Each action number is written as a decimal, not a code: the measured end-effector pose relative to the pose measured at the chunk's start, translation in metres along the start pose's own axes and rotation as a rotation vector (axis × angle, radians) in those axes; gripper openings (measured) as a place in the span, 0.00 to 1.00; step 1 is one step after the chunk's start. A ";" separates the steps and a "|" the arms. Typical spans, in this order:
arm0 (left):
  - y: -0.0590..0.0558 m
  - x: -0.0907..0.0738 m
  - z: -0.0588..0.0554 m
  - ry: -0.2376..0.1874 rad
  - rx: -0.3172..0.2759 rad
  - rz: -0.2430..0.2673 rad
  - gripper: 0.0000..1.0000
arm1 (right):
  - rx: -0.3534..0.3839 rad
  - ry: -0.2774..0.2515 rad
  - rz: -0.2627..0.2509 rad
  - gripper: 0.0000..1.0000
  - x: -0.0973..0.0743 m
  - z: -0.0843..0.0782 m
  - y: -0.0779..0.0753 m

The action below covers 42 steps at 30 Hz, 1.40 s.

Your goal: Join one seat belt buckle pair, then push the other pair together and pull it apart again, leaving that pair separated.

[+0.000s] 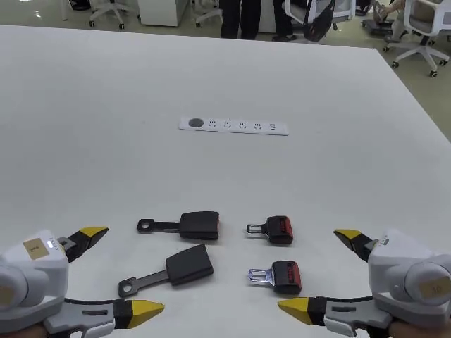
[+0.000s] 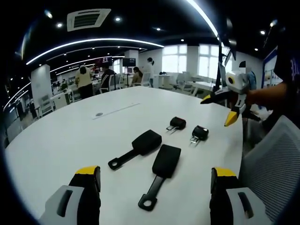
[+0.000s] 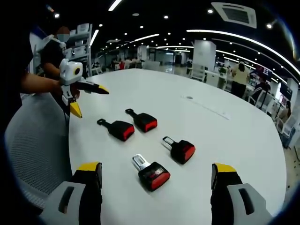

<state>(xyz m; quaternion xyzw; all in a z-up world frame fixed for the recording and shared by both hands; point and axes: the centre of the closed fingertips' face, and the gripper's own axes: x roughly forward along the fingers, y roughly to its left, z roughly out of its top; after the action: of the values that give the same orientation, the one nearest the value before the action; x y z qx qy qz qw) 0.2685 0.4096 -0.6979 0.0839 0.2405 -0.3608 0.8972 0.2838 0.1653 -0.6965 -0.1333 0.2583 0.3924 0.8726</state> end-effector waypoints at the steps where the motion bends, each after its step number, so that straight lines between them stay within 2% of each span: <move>1: 0.000 0.000 0.000 -0.001 -0.001 0.000 1.00 | 0.000 -0.001 0.000 0.99 0.000 0.000 0.000; 18: -0.002 -0.001 0.001 0.001 0.003 0.001 1.00 | 0.000 0.001 -0.003 0.99 -0.001 0.000 -0.001; 28: 0.005 -0.004 0.000 -0.004 0.001 0.008 1.00 | -0.006 0.003 -0.002 0.99 -0.002 0.001 -0.002; 42: 0.003 -0.004 0.001 -0.003 -0.001 0.010 1.00 | -0.008 0.009 0.004 0.99 -0.001 0.000 -0.003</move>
<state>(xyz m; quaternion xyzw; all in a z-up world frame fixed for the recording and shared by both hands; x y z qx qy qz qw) 0.2684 0.4134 -0.6948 0.0839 0.2388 -0.3563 0.8994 0.2852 0.1629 -0.6960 -0.1383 0.2609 0.3946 0.8701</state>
